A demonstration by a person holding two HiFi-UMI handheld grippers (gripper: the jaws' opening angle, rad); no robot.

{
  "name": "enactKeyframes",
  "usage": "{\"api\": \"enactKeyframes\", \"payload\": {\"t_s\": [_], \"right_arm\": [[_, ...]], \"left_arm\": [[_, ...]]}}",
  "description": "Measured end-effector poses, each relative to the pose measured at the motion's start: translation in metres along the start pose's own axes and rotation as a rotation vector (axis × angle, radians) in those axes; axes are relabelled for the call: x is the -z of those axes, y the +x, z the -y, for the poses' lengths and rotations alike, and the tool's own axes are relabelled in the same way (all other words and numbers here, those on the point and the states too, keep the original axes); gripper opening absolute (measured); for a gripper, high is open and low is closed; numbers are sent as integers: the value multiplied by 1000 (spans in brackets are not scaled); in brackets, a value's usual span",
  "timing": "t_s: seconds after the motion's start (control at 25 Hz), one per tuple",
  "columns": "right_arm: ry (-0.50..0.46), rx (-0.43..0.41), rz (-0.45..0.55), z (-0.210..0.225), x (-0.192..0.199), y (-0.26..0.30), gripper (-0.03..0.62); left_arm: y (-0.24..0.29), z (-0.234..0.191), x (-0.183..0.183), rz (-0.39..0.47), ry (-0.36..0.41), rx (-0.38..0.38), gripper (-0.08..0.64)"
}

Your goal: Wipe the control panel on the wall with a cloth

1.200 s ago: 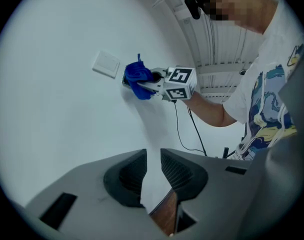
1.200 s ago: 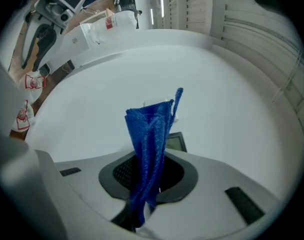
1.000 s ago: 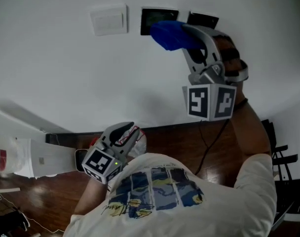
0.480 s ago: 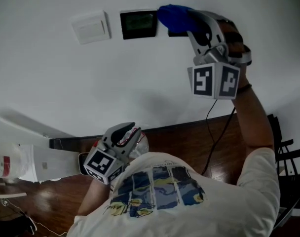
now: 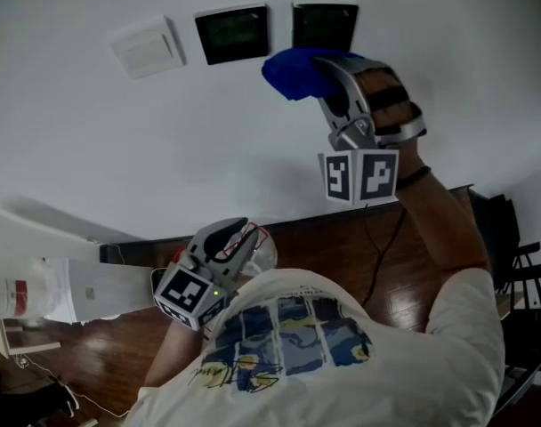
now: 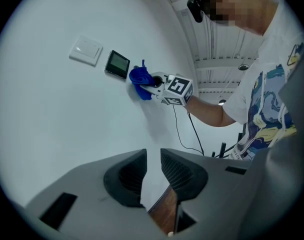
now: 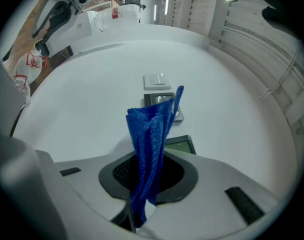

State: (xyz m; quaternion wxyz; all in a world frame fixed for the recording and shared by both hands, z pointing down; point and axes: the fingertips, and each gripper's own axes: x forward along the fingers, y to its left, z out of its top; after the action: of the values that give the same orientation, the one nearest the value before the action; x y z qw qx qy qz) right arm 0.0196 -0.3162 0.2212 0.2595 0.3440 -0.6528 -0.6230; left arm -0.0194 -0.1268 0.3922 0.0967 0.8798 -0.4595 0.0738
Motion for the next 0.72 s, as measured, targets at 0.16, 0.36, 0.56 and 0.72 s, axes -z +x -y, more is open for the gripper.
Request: {"api": "enactKeyframes", "payload": {"t_s": [0.16,0.36,0.56,0.72], "right_arm": [[-3,-74,-7,-45,8,6,75],[17,-97,12,-47,9,4,75],[35,18,69,25,-13,-17,75],[15,112,47,75,-4,-7,75]], "left_arm": [[2,3,1,-2,10,4,66],[1,2,2,-9,21,-3,66],[4,3,-1,-13,-1,1,65],[8,7,-3,-6,12,14,66]]}}
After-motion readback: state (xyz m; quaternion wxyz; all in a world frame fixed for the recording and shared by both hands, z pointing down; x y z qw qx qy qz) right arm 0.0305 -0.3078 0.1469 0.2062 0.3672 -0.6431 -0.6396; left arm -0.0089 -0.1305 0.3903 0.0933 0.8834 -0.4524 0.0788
